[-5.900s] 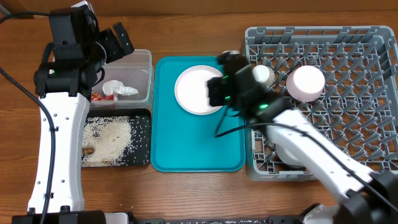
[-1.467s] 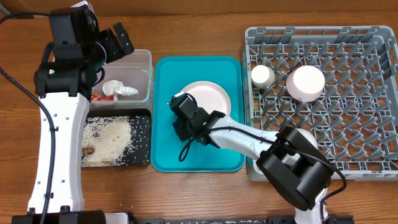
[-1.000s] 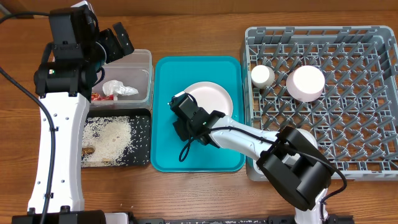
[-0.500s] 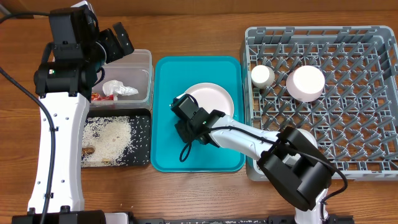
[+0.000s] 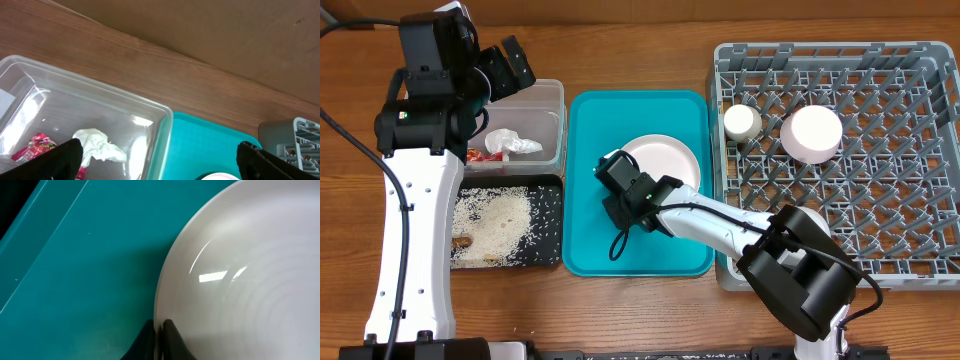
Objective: Sort waste into correct bins and load items into the dishwasher
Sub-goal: 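Lift the white plate with the right gripper and carry it to the rack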
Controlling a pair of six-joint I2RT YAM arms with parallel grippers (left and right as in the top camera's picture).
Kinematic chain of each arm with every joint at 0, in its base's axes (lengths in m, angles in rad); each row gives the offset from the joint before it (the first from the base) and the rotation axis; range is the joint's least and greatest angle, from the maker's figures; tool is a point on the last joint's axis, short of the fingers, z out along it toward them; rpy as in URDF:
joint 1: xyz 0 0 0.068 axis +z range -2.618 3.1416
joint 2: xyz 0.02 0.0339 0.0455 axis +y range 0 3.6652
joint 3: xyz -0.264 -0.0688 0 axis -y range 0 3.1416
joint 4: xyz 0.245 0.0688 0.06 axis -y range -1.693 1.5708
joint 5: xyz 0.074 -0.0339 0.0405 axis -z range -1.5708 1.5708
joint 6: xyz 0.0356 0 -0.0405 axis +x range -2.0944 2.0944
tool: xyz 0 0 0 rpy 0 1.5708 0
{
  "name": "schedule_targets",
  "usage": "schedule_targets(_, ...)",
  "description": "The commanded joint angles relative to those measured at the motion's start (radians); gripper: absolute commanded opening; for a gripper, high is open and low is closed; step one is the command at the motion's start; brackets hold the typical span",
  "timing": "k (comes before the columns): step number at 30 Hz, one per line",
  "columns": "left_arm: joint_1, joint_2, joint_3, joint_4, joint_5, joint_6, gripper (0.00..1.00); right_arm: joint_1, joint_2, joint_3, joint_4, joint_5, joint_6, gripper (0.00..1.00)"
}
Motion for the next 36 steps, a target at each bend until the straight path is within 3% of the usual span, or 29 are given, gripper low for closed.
schedule_targets(1,-0.007,0.001,0.009,0.003,-0.011,0.015,1.0,0.001,-0.008,0.021,-0.04,-0.025,0.024,0.04)
schedule_targets(10,-0.007,0.001,0.009,0.003,-0.011,0.015,1.0,-0.014,-0.215,0.192,-0.311,-0.351,0.035,0.04)
schedule_targets(16,-0.007,0.001,0.009,0.003,-0.011,0.015,1.0,-0.078,-0.396,0.203,-0.377,-0.599,0.035,0.04)
schedule_targets(28,-0.007,0.001,0.009,0.003,-0.01,0.015,1.0,-0.417,-0.628,0.203,-0.572,-0.945,0.031,0.04)
schedule_targets(36,-0.007,0.001,0.009,0.003,-0.01,0.015,1.0,-0.667,-0.661,0.197,-0.672,-0.986,0.022,0.04)
